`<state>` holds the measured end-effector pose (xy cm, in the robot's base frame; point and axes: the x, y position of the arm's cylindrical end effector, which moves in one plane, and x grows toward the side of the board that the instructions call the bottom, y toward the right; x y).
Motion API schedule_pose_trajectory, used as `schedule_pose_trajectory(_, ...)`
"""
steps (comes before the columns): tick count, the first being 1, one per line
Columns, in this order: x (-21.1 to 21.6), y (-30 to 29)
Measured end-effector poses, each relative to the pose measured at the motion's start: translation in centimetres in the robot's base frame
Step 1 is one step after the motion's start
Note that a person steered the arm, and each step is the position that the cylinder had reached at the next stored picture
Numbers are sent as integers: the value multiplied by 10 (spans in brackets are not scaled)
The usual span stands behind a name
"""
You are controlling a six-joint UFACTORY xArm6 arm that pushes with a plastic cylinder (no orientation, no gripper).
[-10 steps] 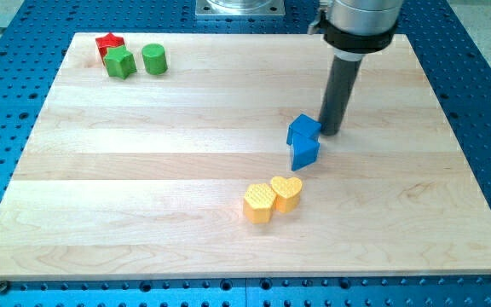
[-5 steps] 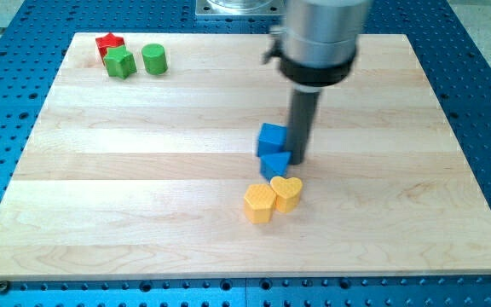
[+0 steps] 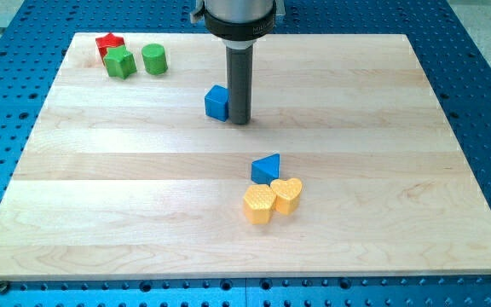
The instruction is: Separate the blue blocks
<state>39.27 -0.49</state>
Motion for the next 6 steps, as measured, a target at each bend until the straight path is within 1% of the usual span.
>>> schedule_pose_trajectory(2, 0, 7)
schedule_pose_trajectory(3, -17, 13)
schedule_pose_trajectory(4, -18, 13)
schedule_pose_trajectory(5, -28, -55)
schedule_pose_trajectory(6, -18, -54)
